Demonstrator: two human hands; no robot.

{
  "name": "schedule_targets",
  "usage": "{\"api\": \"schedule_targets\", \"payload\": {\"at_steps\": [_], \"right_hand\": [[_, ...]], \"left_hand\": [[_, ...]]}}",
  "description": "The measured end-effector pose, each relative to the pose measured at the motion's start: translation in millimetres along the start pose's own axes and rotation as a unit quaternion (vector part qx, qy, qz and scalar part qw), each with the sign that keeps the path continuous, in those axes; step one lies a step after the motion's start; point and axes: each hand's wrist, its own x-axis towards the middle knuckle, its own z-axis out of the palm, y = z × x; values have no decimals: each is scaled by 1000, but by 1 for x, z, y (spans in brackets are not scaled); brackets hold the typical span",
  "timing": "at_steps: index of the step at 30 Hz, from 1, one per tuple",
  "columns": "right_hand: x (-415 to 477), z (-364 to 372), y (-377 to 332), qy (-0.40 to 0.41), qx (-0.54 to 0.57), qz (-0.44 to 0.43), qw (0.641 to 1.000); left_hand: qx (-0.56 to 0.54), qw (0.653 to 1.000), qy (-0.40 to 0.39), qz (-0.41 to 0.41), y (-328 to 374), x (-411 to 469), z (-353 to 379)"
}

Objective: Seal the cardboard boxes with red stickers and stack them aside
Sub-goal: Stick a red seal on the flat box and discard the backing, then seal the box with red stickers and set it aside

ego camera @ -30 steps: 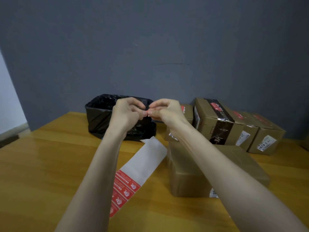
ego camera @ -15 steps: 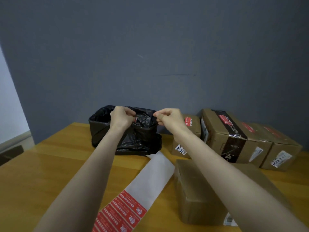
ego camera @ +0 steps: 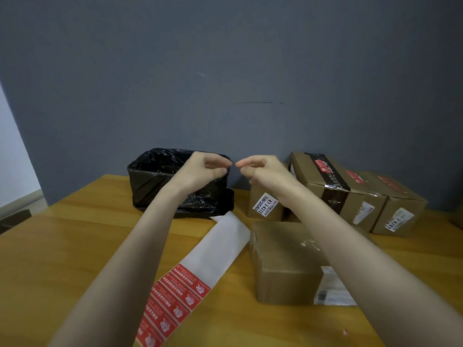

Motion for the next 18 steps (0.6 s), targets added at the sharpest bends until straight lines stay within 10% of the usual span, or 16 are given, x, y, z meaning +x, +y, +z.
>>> {"api": "schedule_targets", "payload": {"at_steps": [9,18], "right_hand": [[-71,-83,23,-33,-33,18,999],[-126,-131,59,-98,-187,73,975]], "left_hand": [[77,953,-292,-20,46,-38,44],[218,895,-385,-52,63,-61,93]]}}
